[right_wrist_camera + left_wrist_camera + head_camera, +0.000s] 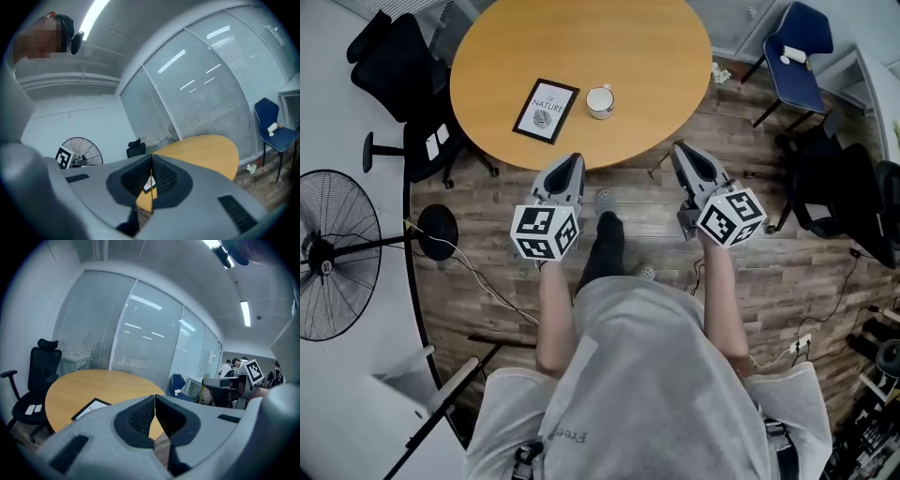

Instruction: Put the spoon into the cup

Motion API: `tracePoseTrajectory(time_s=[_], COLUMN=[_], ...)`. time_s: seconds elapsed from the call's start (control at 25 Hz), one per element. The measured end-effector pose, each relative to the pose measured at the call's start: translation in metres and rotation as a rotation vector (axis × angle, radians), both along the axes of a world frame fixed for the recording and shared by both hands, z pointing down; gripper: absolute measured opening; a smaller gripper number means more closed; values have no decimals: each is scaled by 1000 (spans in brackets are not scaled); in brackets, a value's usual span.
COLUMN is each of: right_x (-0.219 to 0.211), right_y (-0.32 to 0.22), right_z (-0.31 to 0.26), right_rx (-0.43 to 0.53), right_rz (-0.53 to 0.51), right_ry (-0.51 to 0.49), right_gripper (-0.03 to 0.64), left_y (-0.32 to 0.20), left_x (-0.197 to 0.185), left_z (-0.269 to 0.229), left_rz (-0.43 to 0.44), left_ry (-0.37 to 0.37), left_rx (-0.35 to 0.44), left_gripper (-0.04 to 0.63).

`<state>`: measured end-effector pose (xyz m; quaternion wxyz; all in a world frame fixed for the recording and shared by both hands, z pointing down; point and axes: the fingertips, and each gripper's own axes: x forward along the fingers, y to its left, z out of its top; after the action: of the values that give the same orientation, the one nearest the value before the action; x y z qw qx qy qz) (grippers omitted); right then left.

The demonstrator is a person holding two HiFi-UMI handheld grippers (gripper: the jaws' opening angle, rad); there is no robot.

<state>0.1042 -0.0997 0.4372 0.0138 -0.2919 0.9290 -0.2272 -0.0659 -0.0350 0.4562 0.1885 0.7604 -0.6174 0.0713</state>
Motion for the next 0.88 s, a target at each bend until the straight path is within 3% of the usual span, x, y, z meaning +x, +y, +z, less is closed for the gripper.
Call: tracePoseTrajectory(time_s=[0.44,0.88], right_x=[-57,-115], right_y=[-101,-162], right_z=[2,6], right_rx=[-29,-45], right_rz=[25,43], right_ry=[-5,-32], right_gripper=[3,3], left_y=[-108,-173], left_x=[-46,-85], left_z=[8,17], left_rz=[44,98], left_ry=[-6,-27], left_rx=[-43,-69], left_gripper=[9,9])
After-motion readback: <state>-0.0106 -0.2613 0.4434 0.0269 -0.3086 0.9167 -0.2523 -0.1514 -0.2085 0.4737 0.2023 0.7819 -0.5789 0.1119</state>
